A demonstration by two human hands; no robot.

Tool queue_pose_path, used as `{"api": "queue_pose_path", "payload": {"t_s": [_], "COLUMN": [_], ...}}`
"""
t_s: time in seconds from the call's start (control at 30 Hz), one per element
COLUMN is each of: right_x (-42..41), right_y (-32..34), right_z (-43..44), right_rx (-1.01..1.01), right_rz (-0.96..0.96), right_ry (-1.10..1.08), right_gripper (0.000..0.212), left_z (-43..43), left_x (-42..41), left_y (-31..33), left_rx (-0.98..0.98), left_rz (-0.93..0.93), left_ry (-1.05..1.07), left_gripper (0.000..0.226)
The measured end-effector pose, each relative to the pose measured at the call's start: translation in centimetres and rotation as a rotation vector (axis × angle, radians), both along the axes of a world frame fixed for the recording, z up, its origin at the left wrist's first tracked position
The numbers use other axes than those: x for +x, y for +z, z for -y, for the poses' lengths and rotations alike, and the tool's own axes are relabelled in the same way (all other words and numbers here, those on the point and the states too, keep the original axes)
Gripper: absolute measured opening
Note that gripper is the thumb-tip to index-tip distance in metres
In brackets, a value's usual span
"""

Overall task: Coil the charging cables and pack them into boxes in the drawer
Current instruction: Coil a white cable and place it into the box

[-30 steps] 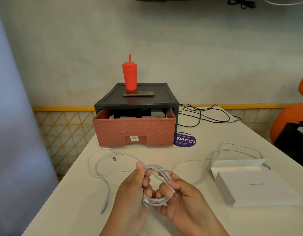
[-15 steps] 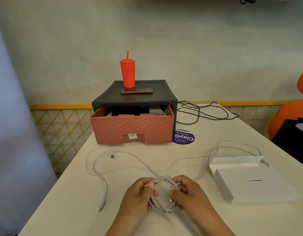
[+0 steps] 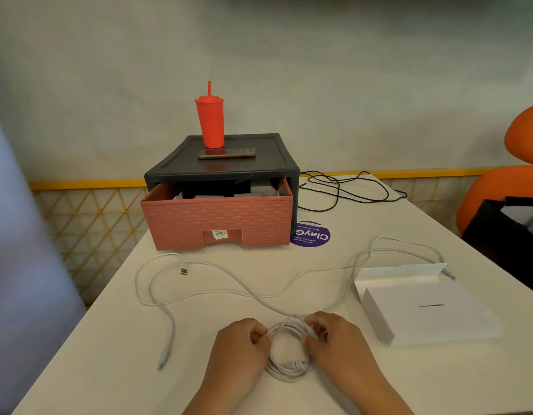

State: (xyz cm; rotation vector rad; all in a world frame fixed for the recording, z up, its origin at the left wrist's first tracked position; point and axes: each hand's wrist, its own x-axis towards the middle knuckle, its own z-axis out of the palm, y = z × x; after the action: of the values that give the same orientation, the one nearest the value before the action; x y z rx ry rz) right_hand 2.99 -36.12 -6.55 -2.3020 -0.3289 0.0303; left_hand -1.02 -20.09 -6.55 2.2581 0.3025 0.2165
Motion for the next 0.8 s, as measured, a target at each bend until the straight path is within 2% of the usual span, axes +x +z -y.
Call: {"api": "queue_pose_path", "payload": {"t_s": [0.17,0.27,0.43,0.5,0.57,0.67,0.73,0.8], "right_x": [0.4,0.5,0.8,0.9,1.3,1.6,1.7,1.7], "right_y": [-0.4,-0.9,-1.0,-0.9,-0.6,0.4,1.1,1.5], "right_z": [0.4,0.1,0.2,0.4,0.5,0.4,0.3,0.2], "right_rx": [-0.043,-0.027,0.007,-0.002,0.008,-0.009,-0.024,-0.031], "right_rz": [0.059,0.103,0.184,0.292,0.438,0.629,0.688,0.722], "right_ry": [-0.019,-0.035,-0.036,-0.057,-0.076,-0.104,-0.127,-0.129], "right_gripper": [0.017,0.020,0.029,0.032,0.030,0.028,0.035,0.045], "left_z": [0.2,0.3,1.1,1.2,1.2,1.6,1.9,1.9], "left_x": [0.3,0.5,0.5,0.4,0.2,0.1,0.1,0.2], "left_y": [-0.1,0.1,0.4,0.3,0.7,1.6,2.1,2.5], "left_rx": [0.081,0.179,0.432,0.425,0.308,-0.080,-0.331,-0.484], "left_rz": [-0.008,-0.015,-0.061,-0.056,-0.037,0.013,-0.004,-0.010], "left_ry": [-0.051,-0.128,-0.223,-0.252,-0.253,-0.173,-0.106,-0.061], "left_gripper": [0.008,0.012,0.005,0.008,0.010,0.020,0.024,0.028]}}
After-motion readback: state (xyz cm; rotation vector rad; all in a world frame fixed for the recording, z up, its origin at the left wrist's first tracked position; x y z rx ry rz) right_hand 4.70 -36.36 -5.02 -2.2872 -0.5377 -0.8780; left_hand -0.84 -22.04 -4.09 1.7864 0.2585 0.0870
